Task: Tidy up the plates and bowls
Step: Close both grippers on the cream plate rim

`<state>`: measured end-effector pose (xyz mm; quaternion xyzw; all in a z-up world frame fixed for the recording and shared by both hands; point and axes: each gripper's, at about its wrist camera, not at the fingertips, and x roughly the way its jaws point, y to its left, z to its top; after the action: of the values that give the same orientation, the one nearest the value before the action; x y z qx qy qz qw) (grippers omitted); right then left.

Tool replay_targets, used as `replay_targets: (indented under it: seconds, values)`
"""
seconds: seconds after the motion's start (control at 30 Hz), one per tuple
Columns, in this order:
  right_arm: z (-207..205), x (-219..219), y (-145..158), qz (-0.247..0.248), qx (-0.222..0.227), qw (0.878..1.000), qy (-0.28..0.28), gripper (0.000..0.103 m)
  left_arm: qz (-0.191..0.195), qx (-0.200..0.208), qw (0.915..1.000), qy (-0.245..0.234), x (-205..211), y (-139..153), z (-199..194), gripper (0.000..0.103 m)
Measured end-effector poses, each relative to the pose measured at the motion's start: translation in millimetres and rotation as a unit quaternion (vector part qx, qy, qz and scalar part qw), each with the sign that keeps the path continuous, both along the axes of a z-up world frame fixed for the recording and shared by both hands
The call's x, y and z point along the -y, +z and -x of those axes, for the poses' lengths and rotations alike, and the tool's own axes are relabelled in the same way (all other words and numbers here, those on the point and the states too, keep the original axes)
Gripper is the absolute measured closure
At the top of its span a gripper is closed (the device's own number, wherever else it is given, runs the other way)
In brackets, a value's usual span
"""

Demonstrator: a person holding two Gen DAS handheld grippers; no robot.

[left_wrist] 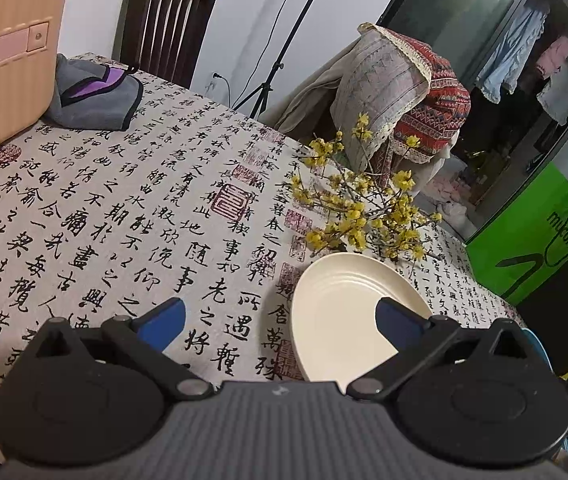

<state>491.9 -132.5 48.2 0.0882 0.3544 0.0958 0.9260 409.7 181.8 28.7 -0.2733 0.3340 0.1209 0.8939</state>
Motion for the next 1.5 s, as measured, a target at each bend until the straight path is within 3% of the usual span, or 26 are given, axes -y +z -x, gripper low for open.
replay_targets:
  seconds: [0.37,0.63,1.1,1.33,1.5]
  values:
    - [-12.5,-9.0,-11.5,0.009,-0.010,1.000,0.022,0.009,-0.008,-0.024,0.9997,0.007,-2.0,-14.1,-9.2,0.000]
    - [-21.8,-12.3,-19.9,0.021,-0.023,0.999,0.033,0.027,-0.014,-0.037,0.9992,0.002,-0.3,-23.9,-15.6,0.000]
    - [-49.8,-29.7,-42.4,0.063,-0.060,0.995,0.044,0.047,-0.051,-0.012,0.9977,-0.043,27.8,-39.1,-25.4,0.006]
    - [-62.2,-33.3,-54.8,0.062,-0.073,0.995,0.041,0.049,-0.068,-0.006,0.9965,-0.048,33.2,-48.2,-30.9,0.016]
    - [-65.4,-36.5,-60.4,0.057,-0.080,0.994,0.047,0.055,-0.064,-0.007,0.9964,-0.055,35.4,-53.1,-33.3,0.026]
